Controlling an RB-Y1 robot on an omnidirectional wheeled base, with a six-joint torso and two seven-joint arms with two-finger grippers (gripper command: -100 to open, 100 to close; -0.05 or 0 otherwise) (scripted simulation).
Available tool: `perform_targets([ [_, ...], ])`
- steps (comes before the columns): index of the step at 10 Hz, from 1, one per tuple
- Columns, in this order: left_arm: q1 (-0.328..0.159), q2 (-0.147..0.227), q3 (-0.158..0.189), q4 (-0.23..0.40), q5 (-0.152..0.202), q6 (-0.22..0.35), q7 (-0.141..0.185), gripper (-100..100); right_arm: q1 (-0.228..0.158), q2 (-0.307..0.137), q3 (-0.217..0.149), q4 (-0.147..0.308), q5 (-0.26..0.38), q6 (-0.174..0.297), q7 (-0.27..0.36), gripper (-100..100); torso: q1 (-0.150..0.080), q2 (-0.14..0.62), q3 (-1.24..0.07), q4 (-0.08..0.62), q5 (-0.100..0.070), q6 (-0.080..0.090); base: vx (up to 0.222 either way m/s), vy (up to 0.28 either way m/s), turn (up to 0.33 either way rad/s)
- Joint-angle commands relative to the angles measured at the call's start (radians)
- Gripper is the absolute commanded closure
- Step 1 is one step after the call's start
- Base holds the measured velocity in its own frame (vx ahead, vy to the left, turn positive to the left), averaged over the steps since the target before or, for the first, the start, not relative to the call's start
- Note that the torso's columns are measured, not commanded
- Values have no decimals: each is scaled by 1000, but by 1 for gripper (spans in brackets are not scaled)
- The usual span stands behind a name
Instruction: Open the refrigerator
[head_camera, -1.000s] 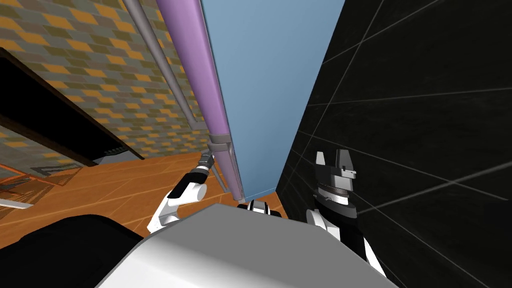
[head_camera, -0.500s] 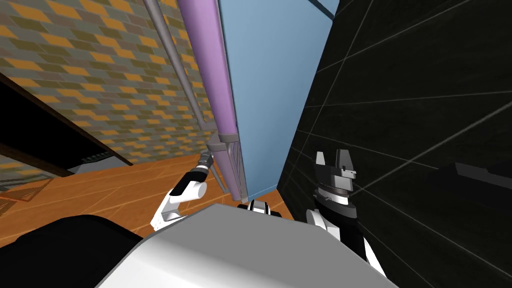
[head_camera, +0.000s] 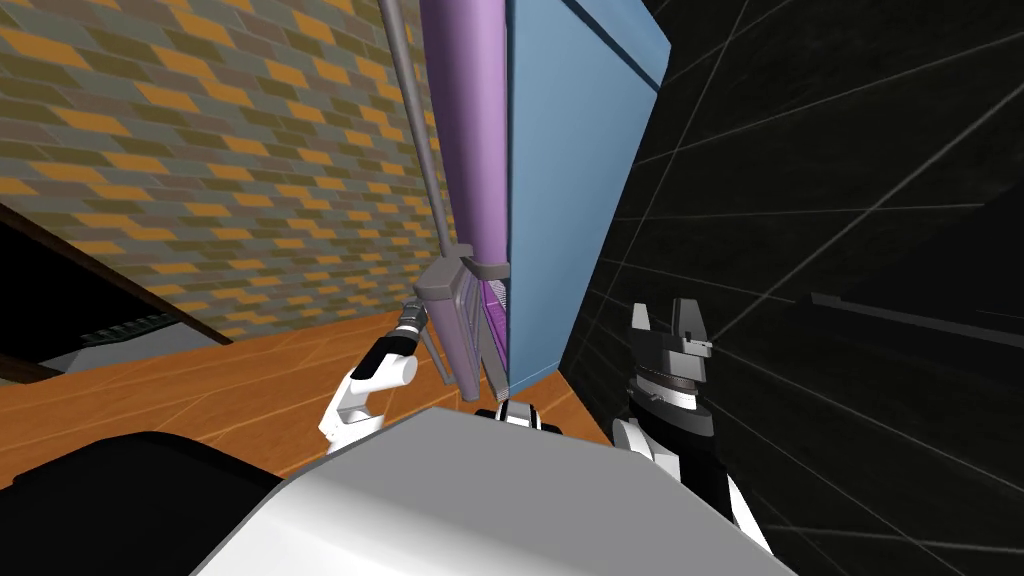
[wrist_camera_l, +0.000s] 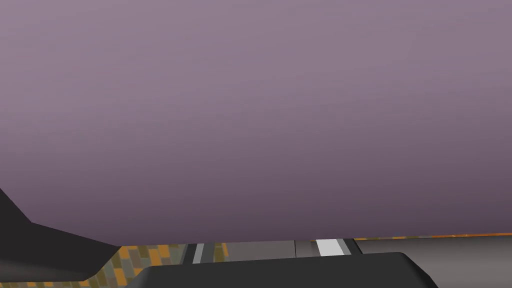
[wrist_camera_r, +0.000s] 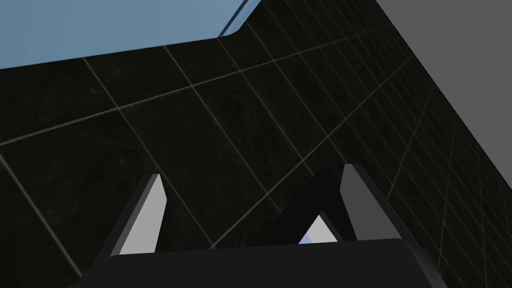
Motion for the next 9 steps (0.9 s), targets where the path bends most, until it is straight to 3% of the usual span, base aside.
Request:
perform_targets([
  [1, -64, 11, 21, 64, -7, -3, -3, 100, 0, 0, 0, 0, 0, 0, 0, 0, 1, -1, -1, 0, 0, -3, -189, 262, -259],
  [2, -70, 11, 21, 64, -7, -3, -3, 100, 0, 0, 0, 0, 0, 0, 0, 0, 3, -2, -1, -1, 1, 0, -223, 249, -183],
  [3, -109, 16, 36, 106, -12, -4, -5, 100, 0, 0, 0, 0, 0, 0, 0, 0, 2, 0, 1, -1, 2, -4, -186, 256, -282],
  [5, -113, 16, 36, 106, -12, -4, -5, 100, 0, 0, 0, 0, 0, 0, 0, 0, 3, 0, 0, 0, 2, -4, -184, 251, -119],
  [6, -156, 21, 52, 149, -17, -4, -6, 100, 1, 0, 0, 0, 0, 0, 0, 0, 0, 3, 3, 0, 2, -9, -169, 226, -270],
  [9, -199, 26, 67, 191, -22, -5, -7, 100, 0, 0, 0, 0, 0, 0, 0, 0, 3, 3, 2, 1, 3, -4, -197, 232, -202],
])
